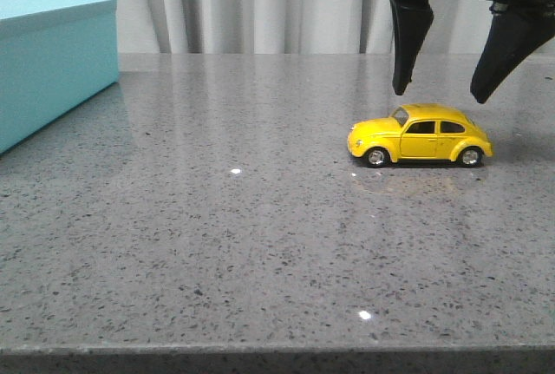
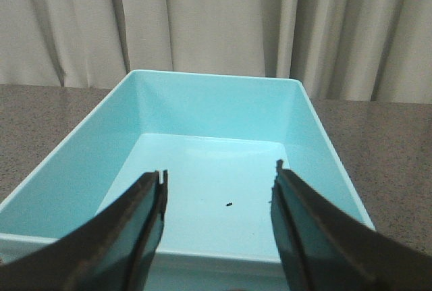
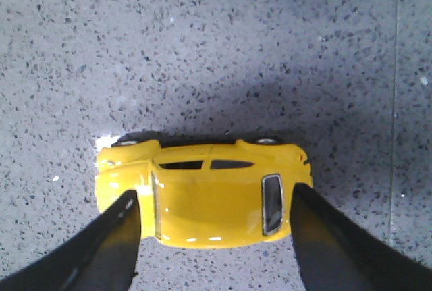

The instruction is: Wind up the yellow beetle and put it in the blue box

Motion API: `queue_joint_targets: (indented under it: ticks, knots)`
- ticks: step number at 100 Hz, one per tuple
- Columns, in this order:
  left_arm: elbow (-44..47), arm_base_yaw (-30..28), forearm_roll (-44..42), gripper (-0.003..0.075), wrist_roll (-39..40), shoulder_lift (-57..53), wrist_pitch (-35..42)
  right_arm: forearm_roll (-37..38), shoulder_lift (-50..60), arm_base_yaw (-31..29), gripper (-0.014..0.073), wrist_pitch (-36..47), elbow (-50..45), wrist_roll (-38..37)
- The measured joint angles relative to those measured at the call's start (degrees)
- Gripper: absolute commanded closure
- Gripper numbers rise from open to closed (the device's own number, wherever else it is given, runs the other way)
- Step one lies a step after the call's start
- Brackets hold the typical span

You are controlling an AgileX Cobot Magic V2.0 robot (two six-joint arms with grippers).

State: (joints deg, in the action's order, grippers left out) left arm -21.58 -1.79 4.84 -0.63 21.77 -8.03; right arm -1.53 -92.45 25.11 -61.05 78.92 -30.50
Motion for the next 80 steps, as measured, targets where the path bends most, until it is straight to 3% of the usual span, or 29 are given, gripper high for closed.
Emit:
queue_joint_targets:
  ticks: [80]
  knots:
    - [0.00, 0.00, 0.00, 0.0365, 0.00, 0.00, 0.00, 0.46, -3.66, 0.58, 0.0118, -0.46, 0.45, -0.35]
